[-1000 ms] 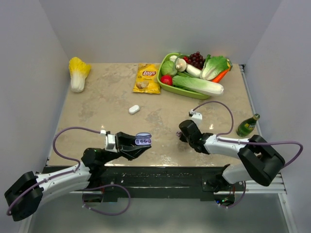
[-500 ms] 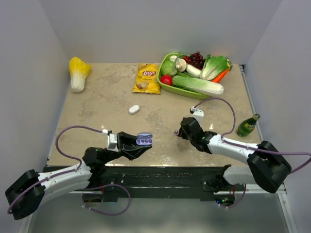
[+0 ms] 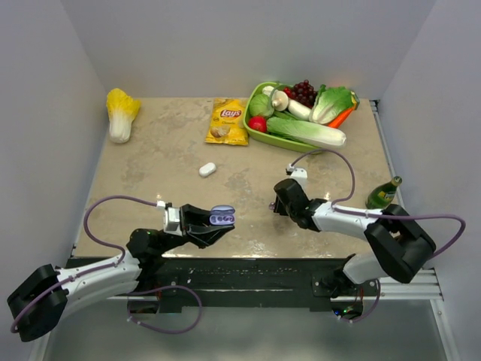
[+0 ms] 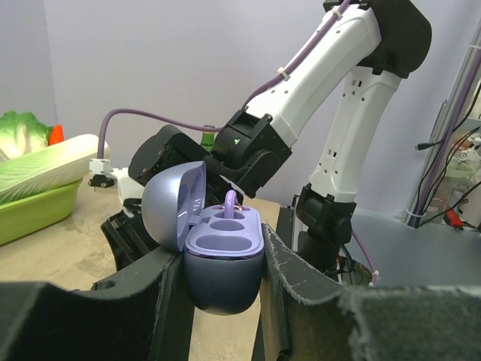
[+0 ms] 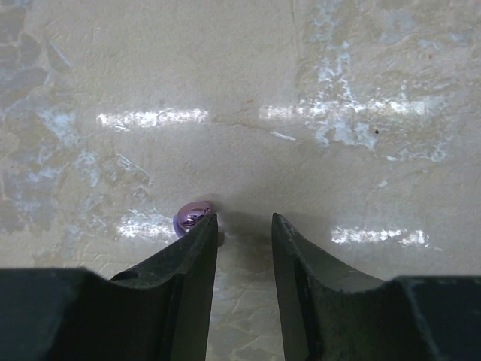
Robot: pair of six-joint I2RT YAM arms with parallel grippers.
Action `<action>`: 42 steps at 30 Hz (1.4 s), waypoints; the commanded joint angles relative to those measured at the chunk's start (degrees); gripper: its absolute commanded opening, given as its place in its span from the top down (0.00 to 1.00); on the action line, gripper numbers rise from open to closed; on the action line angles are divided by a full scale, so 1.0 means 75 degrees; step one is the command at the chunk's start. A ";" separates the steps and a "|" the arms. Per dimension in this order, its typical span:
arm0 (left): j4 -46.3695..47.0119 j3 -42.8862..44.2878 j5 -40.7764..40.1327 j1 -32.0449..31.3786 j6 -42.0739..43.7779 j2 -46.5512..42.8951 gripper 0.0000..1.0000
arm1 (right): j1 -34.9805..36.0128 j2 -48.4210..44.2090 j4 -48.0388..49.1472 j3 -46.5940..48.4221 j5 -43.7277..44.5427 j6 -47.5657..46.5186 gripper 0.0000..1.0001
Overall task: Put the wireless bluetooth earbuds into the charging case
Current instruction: Pick up the earbud from the center of the board.
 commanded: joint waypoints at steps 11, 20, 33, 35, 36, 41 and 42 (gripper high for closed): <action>0.0413 -0.0849 -0.0060 -0.0041 0.0100 0.0175 1.00 | -0.0019 0.0338 0.0761 0.0344 -0.0987 -0.0616 0.63; 0.0331 -0.0837 -0.0177 -0.0064 0.0147 0.0175 1.00 | -0.0007 -0.1325 0.0292 0.0203 -0.0587 -0.0766 0.60; 0.0566 -0.0884 -0.0247 -0.0181 0.0065 0.0468 1.00 | 0.0812 -0.0449 0.0010 0.0508 -0.0882 -0.1693 0.75; 0.0542 -0.0884 -0.0271 -0.0205 0.0065 0.0445 1.00 | 0.1011 -0.0354 -0.0175 0.0590 -0.0567 -0.1612 0.83; 0.0519 -0.0907 -0.0283 -0.0205 0.0077 0.0433 1.00 | 0.1058 -0.0319 -0.0258 0.0613 -0.0483 -0.1588 0.85; 0.0484 -0.0919 -0.0330 -0.0228 0.0089 0.0421 1.00 | 0.1199 -0.0226 -0.0482 0.0649 -0.0143 -0.1412 0.95; 0.0484 -0.0931 -0.0330 -0.0228 0.0089 0.0433 1.00 | 0.1200 -0.0167 -0.0540 0.0649 -0.0061 -0.1389 0.96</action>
